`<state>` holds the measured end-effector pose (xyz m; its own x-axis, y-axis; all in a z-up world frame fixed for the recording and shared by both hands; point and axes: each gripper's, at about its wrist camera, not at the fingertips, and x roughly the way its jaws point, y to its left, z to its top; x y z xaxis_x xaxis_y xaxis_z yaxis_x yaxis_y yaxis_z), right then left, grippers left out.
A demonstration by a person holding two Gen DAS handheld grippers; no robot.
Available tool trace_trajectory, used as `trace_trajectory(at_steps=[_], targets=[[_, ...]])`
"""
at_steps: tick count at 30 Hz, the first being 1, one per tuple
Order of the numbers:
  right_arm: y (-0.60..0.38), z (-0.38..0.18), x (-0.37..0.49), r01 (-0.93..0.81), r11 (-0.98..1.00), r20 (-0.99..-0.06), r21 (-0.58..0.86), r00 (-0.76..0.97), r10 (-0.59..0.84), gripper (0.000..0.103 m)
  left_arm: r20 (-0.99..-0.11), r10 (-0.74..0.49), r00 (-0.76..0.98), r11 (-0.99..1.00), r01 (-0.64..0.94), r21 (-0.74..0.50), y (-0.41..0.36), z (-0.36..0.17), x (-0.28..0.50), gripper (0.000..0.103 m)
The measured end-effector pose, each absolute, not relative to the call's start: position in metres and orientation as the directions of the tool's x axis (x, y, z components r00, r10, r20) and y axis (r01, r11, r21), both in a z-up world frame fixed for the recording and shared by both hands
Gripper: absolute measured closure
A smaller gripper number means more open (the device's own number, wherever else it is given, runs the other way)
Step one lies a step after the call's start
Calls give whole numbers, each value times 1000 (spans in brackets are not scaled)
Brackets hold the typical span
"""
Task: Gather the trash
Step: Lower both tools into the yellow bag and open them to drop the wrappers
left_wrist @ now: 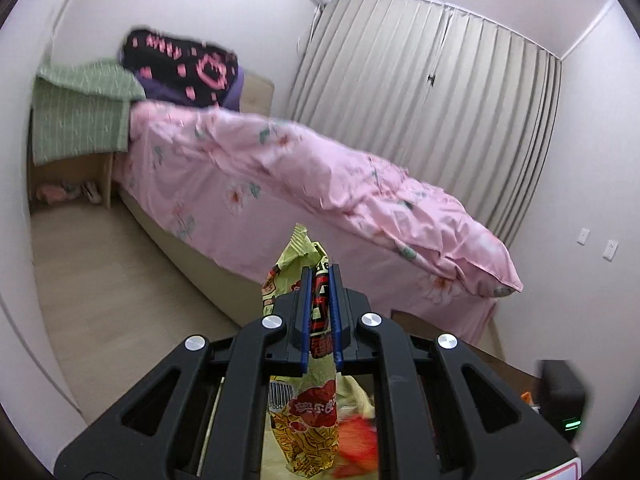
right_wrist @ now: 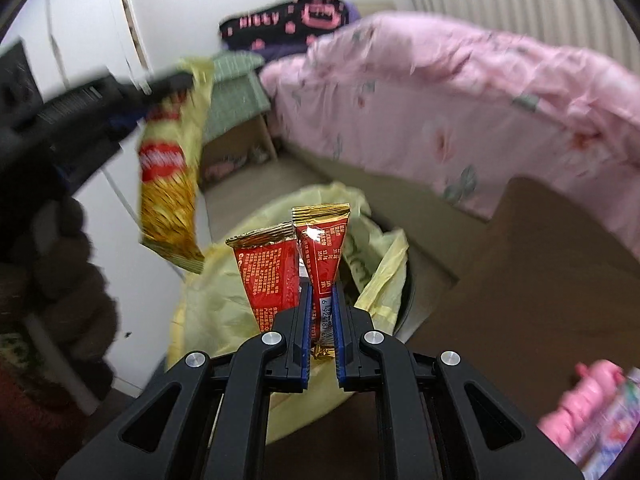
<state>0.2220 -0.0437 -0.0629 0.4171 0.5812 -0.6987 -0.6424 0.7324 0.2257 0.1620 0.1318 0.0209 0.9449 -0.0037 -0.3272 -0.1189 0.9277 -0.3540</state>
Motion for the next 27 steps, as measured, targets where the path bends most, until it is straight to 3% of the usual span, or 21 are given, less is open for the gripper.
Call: trace_trajectory(at_steps=[4, 12, 24, 25, 27], targets=[[-44, -80, 237, -600, 771, -735, 216, 419, 532, 93, -417, -39, 908, 933, -117, -340, 125, -23, 190, 95], [-49, -82, 235, -619, 773, -735, 138, 459, 499, 93, -573, 33, 819, 964, -178, -199, 116, -90, 178, 96], [-33, -81, 234, -629, 761, -724, 158, 451, 523, 93, -605, -78, 792, 900, -205, -384, 139, -98, 157, 96], [-32, -81, 234, -627, 761, -724, 165, 447, 526, 92, -600, -92, 794, 895, -198, -400, 140, -94, 157, 94], [-33, -81, 233, -622, 765, -726, 169, 446, 523, 86, -588, -124, 799, 886, -178, -429, 141, -85, 155, 74]])
